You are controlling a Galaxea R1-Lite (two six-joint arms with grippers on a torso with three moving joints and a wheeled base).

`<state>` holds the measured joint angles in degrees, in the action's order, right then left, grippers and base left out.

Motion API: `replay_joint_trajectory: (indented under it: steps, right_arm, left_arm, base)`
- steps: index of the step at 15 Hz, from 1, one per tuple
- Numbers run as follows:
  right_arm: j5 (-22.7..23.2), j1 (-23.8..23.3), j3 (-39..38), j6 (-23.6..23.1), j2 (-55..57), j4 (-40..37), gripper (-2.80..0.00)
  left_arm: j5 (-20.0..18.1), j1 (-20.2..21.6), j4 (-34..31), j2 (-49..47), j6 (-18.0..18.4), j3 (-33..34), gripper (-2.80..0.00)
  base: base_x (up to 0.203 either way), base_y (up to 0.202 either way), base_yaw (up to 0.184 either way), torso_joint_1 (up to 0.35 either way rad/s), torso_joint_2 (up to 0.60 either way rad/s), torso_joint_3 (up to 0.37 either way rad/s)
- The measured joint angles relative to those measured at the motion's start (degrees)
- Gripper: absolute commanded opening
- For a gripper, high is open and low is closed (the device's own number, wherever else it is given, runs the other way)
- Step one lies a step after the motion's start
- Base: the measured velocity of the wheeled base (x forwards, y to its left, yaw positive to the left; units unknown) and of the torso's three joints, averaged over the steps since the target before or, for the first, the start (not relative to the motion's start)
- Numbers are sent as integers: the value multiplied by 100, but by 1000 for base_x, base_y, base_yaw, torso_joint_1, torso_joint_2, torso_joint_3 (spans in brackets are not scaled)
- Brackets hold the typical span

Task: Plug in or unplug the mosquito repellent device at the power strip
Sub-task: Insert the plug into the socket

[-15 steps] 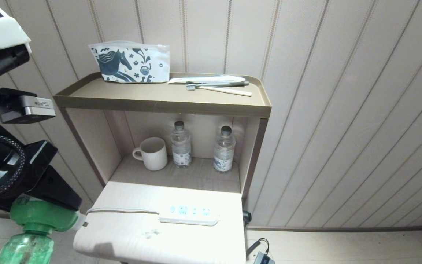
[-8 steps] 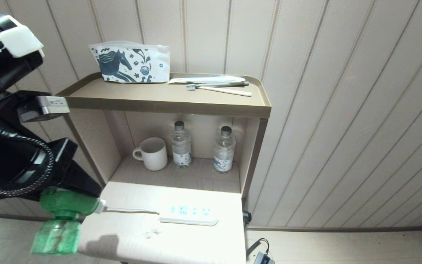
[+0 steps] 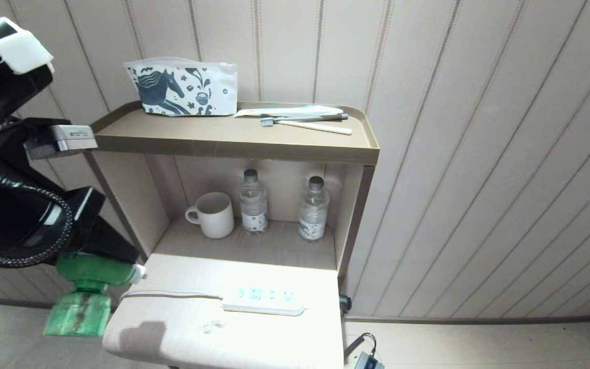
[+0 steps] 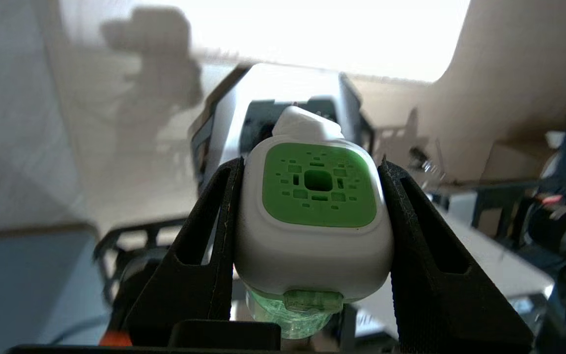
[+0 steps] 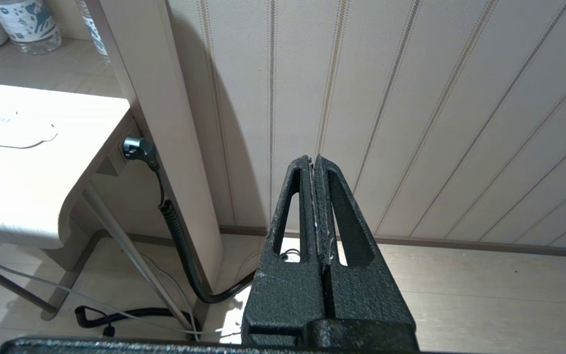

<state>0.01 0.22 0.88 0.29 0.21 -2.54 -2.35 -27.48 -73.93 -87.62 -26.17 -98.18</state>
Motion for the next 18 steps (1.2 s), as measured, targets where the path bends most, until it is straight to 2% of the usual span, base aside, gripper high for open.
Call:
replay_joint_trajectory:
  steps: [2, 4, 6, 9, 11, 16, 18]
  right_arm:
    - [-1, 0, 0, -2, 0, 0, -280]
    - [-1, 0, 0, 0, 0, 0, -280]
    - [4, 0, 0, -2, 0, 0, -280]
    - [1, 0, 0, 0, 0, 0, -280]
    - [1, 0, 0, -2, 0, 1, -280]
    - [1, 0, 2, -2, 0, 0, -280]
    - [1, 0, 2, -2, 0, 0, -280]
  left_arm:
    - [109, 0, -844, -49, 52, -495, -280]
    - [255, -22, -1295, -100, 237, -806, -280]
    - [331, 11, -1324, -278, 502, -922, -280]
    - [308, -35, -1324, -746, 538, -1149, -280]
    - [319, -165, -1324, -1136, 418, -1216, -280]
    - [557, -291, -1324, -2026, -384, -1246, -280]
    - [472, -297, -1127, -2256, -531, -1249, -280]
  base:
    - [0, 0, 0, 0, 0, 0]
    - [0, 0, 0, 0, 0, 0]
    - [0, 0, 0, 0, 0, 0]
    - [0, 0, 0, 0, 0, 0]
    - [0, 0, 0, 0, 0, 0]
    - [0, 0, 0, 0, 0, 0]
    - [0, 0, 0, 0, 0, 0]
